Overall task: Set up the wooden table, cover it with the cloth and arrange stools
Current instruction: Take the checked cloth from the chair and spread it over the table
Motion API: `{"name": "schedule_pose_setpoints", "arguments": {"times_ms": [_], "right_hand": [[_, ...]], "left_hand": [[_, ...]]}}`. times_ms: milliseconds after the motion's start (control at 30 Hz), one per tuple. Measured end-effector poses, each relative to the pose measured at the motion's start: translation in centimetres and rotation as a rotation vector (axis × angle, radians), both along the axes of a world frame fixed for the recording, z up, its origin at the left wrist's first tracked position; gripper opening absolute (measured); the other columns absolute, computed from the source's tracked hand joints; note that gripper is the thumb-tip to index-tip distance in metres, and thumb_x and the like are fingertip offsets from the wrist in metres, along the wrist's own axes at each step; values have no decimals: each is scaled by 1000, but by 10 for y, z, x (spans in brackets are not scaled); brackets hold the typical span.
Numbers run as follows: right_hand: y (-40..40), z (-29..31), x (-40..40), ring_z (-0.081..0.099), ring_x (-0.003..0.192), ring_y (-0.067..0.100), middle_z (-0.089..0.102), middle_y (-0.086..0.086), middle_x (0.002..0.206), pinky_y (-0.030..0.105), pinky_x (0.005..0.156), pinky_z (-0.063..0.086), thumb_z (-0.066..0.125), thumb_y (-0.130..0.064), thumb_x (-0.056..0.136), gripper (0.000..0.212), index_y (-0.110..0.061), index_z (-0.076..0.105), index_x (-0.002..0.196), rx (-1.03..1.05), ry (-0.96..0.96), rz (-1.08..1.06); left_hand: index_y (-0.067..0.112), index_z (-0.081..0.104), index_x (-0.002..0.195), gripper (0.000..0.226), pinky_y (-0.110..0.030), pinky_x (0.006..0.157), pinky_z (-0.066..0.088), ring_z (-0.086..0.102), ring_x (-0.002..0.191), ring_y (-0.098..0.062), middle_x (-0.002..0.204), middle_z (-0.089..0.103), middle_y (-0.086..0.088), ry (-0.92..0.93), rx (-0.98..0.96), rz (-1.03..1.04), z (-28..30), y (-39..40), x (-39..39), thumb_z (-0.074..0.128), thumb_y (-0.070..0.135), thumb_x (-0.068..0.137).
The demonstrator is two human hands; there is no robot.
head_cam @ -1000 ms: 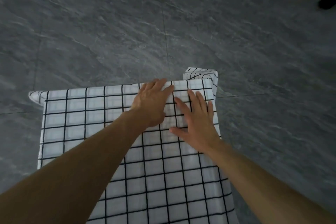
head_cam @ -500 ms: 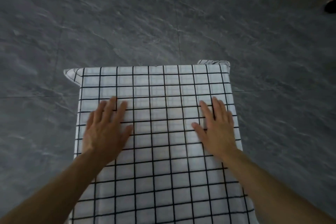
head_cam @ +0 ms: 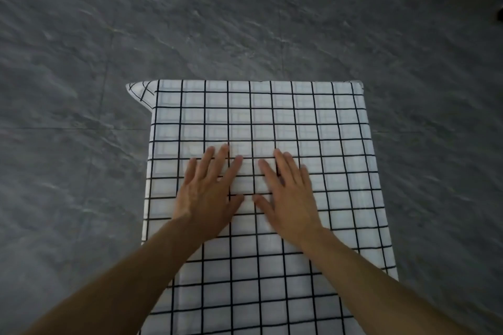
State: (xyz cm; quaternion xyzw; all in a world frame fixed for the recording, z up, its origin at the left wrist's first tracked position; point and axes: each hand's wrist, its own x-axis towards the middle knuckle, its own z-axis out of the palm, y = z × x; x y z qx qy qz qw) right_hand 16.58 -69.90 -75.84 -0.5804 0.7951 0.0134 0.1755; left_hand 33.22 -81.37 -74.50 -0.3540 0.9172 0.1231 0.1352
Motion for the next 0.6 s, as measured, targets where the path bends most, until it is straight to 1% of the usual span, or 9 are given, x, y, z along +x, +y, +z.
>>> {"name": "schedule_pose_setpoints", "arguments": {"times_ms": [100,200,300,367,467,600], "right_hand": [[20,1,-12,-23,149,19,-19,0,164,53,121,-4,16,-66,97,70,-35,-3,157,38,62,-94],[50,1,-21,-26,148,19,-23,0,163,54,120,-9,11,-68,97,70,-35,-9,156,49,51,-201],[79,-1,-28,-25,148,20,-22,1,163,54,120,-8,8,-66,97,71,-32,-10,156,66,77,-265],[83,1,-26,-21,150,24,-15,6,164,55,121,-3,10,-63,97,71,-27,-4,158,54,49,-287],[80,11,-9,-14,151,28,-9,11,165,53,122,4,14,-58,98,72,-21,2,158,36,3,-227],[93,6,41,-17,150,26,-13,9,165,50,123,4,18,-57,101,69,-22,1,158,33,9,-57]], "left_hand": [[30,-10,156,76,-52,122,5,-19,150,-26,164,-19,-2,13,-40,48,-8,-1,30,17,68,95],[26,-11,156,78,-49,123,6,-20,150,-22,164,-19,-2,4,-56,117,-12,2,64,7,68,94],[19,-7,157,80,-47,123,7,-16,151,-22,165,-15,-5,10,-67,116,-14,5,80,8,68,95],[16,-7,157,80,-47,123,4,-15,151,-23,164,-15,-7,-4,-67,132,-12,7,78,10,65,96],[12,-10,156,80,-48,123,2,-18,150,-24,163,-17,-8,-4,-50,136,-1,26,65,14,61,97],[15,-21,153,78,-49,123,-1,-26,147,-24,160,-27,-7,14,-14,32,2,84,52,12,59,98]]}}
